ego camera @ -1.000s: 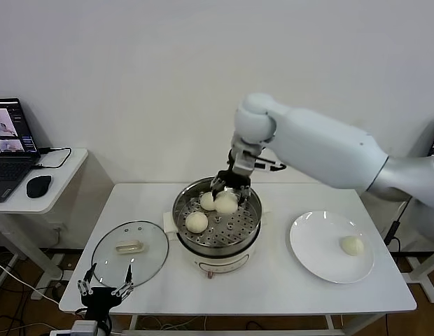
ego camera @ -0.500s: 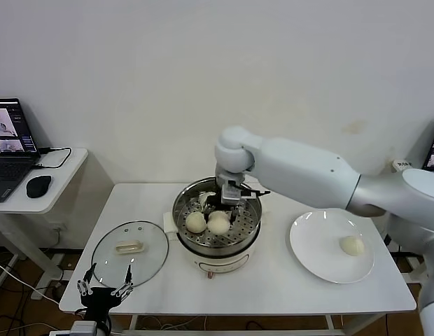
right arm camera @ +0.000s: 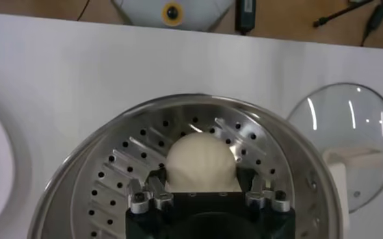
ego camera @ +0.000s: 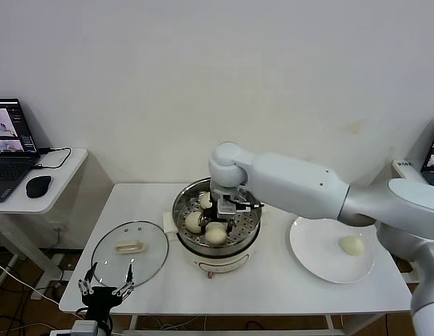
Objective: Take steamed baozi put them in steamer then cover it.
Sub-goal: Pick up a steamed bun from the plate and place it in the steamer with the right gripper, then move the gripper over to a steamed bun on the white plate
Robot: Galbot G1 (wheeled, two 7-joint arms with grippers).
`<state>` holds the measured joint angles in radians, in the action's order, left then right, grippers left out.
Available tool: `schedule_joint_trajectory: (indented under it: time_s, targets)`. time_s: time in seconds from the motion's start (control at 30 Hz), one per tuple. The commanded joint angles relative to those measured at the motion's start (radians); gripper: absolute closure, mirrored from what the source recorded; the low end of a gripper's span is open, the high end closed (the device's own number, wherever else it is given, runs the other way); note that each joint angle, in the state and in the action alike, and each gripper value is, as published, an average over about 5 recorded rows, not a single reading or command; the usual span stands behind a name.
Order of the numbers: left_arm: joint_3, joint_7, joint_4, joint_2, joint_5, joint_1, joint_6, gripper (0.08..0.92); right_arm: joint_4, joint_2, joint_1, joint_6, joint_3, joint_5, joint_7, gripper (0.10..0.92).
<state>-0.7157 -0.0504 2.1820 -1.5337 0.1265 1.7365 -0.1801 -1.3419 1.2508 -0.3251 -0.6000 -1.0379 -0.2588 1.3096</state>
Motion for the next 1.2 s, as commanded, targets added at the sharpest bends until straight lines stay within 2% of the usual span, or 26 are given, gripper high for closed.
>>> schedule_joint_trajectory:
  time_s: [0.03,0.33,0.57,0.77,0.93,1.07,1.2]
  targets:
    - [-0.001,0.0,0.001,0.0,0.0,0.001,0.0,0.177,-0.005,0.006,0.013,-0.002,-0.003,-0.015,-0.007,0.364]
    - [0.0,-0.001,0.0,0.001,0.0,0.0,-0.001,0.177,0.008,0.017,0.019,0.002,-0.012,-0.016,-0.014,0.351]
    - [0.001,-0.003,0.005,0.001,-0.001,0.001,-0.002,0.177,-0.002,0.004,-0.009,0.033,-0.002,-0.005,-0.031,0.22]
    - [0.002,-0.006,0.009,0.007,-0.003,0.001,-0.003,0.177,-0.038,-0.06,-0.074,0.092,0.055,0.077,-0.019,0.203]
    - [0.008,-0.01,0.024,0.015,-0.004,0.002,-0.006,0.177,-0.039,-0.187,-0.174,0.224,0.105,0.189,0.001,0.202]
    - [0.021,-0.012,0.028,0.021,-0.005,0.002,-0.009,0.177,-0.012,-0.312,-0.236,0.397,0.102,0.318,0.01,0.203]
    - [0.039,-0.016,0.023,0.029,-0.004,-0.003,-0.011,0.177,-0.002,-0.428,-0.252,0.584,0.087,0.376,0.008,0.202]
